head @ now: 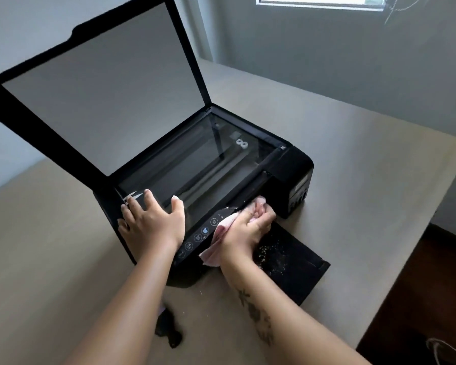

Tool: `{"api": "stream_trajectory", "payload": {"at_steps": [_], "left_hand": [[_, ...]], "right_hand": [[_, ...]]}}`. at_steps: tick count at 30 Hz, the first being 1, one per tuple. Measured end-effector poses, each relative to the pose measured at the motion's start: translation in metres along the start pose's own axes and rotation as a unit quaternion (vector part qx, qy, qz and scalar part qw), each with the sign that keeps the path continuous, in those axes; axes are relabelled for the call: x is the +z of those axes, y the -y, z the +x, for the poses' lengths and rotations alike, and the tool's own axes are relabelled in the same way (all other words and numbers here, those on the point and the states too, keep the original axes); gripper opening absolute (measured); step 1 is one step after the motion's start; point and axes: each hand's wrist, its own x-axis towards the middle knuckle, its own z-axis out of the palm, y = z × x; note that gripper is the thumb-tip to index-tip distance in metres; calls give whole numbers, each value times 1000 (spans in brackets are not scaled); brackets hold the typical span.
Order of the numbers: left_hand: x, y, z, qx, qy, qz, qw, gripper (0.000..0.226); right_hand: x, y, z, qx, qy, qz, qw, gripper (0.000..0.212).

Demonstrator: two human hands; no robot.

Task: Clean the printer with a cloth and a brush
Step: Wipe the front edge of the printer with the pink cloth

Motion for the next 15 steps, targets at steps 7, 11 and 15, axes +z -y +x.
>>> {"api": "stream_trajectory", "payload": {"at_steps": [7,11,15], "left_hand": [[2,0,0,5,-2,-9,1000,70],[1,0,0,9,-3,-12,1000,68],[1,0,0,8,-1,-12,1000,68]], "right_hand": [[3,-11,-25,83,-11,5,996,32],[4,1,4,30,-18,23,999,26],[7,-7,28,157,-43,26,986,30]]}}
